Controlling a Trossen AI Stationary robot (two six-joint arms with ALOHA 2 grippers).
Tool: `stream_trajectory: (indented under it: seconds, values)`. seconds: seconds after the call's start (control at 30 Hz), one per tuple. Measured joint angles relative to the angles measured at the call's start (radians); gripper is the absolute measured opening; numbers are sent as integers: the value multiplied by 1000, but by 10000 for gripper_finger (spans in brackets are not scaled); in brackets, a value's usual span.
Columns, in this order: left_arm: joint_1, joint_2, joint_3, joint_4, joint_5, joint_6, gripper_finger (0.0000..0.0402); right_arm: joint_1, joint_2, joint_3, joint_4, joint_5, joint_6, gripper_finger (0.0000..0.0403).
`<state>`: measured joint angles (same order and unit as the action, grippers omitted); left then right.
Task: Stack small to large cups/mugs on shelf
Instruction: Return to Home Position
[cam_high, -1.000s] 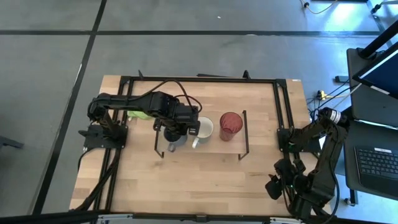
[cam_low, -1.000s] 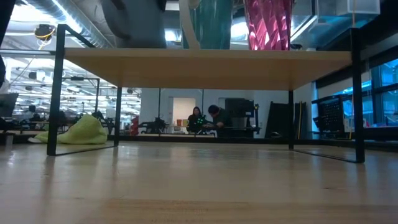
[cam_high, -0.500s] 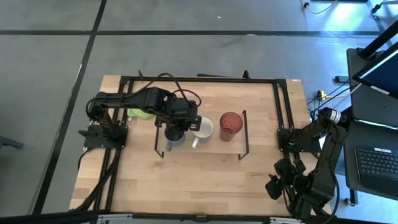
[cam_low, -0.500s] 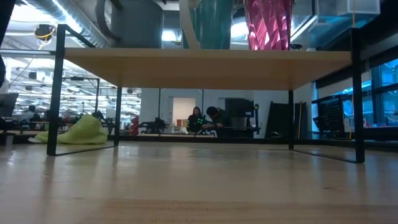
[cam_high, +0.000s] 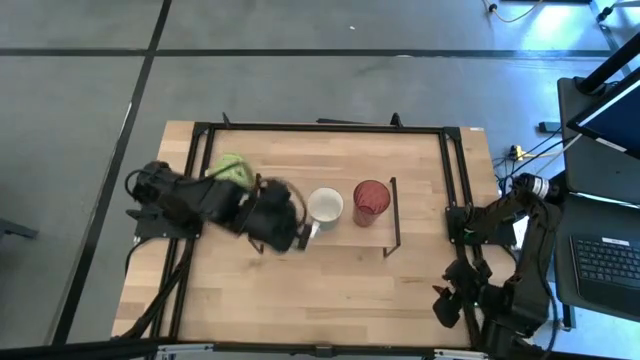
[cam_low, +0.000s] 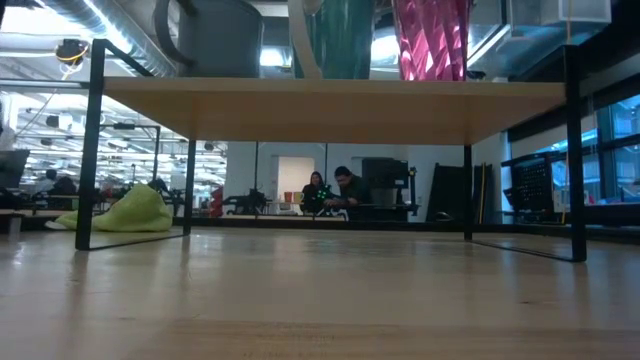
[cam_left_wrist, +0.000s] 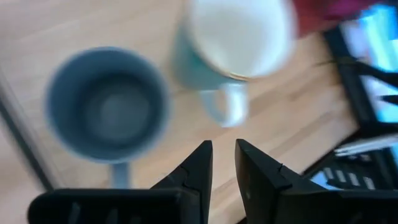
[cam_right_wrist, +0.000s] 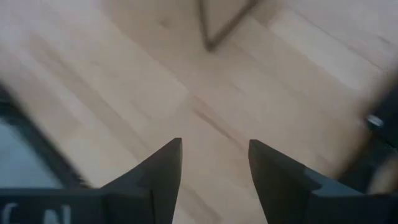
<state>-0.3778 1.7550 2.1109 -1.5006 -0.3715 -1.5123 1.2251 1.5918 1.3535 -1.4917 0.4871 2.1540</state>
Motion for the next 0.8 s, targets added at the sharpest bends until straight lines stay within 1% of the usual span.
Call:
stream_trajectory:
  seconds: [0.1, 0.17, 0.23, 0.3, 0.33, 0.4, 0.47, 0.57, 0.63, 0.73, 0.8]
  values:
    - [-112, -2, 0, 71, -162, 34, 64, 6, -36, 29, 29, 141, -18, 186]
    - [-180, -6, 0, 157, -261, 138, 64, 5, -79, 54, 34, 231, -62, 186]
    - [-237, -7, 1, 270, -333, 270, 64, 4, -131, 81, 46, 324, -147, 186]
    - [-276, -7, 1, 384, -364, 392, 64, 4, -195, 109, 105, 423, -297, 186]
    - [-288, -7, 1, 444, -367, 460, 63, 4, -231, 121, 151, 470, -402, 186]
    - [-305, -7, 1, 564, -369, 628, 57, 4, -306, 135, 266, 539, -637, 186]
    - [-313, -13, 0, 647, -368, 787, 45, 4, -386, 137, 406, 578, -892, 186]
    - [-313, -50, 0, 703, -358, 950, 23, 4, -510, 127, 627, 583, -1244, 186]
    - [-312, -87, 0, 741, -332, 1051, 9, 4, -580, 111, 795, 572, -1463, 186]
    - [-326, -149, 0, 829, -257, 1254, 3, 4, -663, 65, 1087, 471, -1830, 186]
    - [-335, -195, 0, 856, -202, 1372, 6, 3, -705, 19, 1296, 366, -2086, 186]
